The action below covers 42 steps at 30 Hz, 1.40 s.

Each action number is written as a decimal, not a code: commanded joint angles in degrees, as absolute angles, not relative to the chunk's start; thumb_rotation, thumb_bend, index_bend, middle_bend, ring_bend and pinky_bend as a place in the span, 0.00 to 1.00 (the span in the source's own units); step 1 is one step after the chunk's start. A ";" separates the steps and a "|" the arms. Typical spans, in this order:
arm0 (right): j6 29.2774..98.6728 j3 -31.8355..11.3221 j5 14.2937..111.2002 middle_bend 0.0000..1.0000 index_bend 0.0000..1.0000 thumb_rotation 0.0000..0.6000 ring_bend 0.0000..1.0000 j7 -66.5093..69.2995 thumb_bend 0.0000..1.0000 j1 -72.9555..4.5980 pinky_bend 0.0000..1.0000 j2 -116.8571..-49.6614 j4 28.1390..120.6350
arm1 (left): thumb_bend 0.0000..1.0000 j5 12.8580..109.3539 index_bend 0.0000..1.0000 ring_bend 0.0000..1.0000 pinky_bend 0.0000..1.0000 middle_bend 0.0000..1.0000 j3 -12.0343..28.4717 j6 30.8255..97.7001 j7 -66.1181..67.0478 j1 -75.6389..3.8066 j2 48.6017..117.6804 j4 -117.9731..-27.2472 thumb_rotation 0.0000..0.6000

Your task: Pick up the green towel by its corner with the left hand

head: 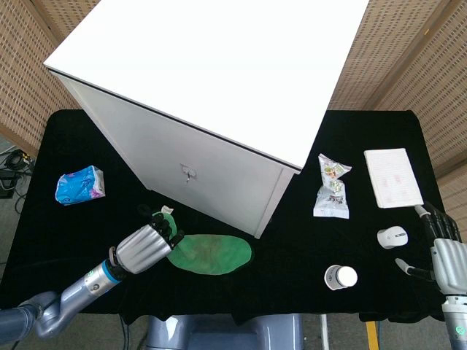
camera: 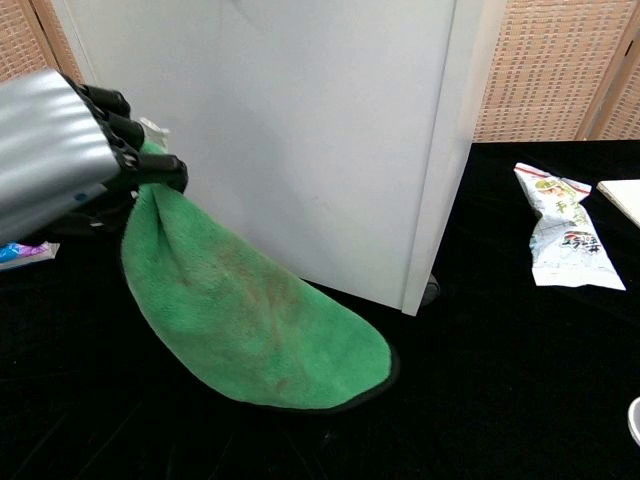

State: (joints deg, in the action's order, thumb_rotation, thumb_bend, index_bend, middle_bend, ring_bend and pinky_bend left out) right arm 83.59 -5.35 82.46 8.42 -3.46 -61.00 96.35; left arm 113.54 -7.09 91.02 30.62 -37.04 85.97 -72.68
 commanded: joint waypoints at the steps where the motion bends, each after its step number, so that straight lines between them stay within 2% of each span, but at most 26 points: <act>1: 83.61 -5.37 82.44 0.00 0.00 1.00 0.00 8.27 0.12 -3.47 0.00 -61.08 96.39 | 0.59 119.73 0.89 0.67 0.55 0.86 -6.08 97.35 26.85 -38.46 83.84 -67.79 1.00; 10: 83.74 -5.54 82.23 0.00 0.00 1.00 0.00 8.67 0.11 -3.39 0.00 -60.97 96.35 | 0.58 123.30 0.89 0.67 0.55 0.86 -1.99 97.72 25.81 -42.49 82.96 -66.32 1.00; 31: 83.55 -5.57 82.29 0.00 0.00 1.00 0.00 9.47 0.12 -3.43 0.00 -60.75 96.29 | 0.58 121.47 0.89 0.67 0.53 0.86 4.54 88.71 29.00 -47.72 84.49 -74.94 1.00; 42: 83.68 -5.57 82.44 0.00 0.00 1.00 0.00 10.17 0.12 -3.34 0.00 -60.52 96.22 | 0.58 118.91 0.89 0.67 0.53 0.86 6.30 83.92 30.28 -49.02 84.56 -77.26 1.00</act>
State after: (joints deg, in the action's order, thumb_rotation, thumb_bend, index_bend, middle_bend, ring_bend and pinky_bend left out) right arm 83.67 -5.57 82.44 10.17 -3.34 -60.53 96.22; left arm 119.22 6.17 84.29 30.15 -48.92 84.43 -77.08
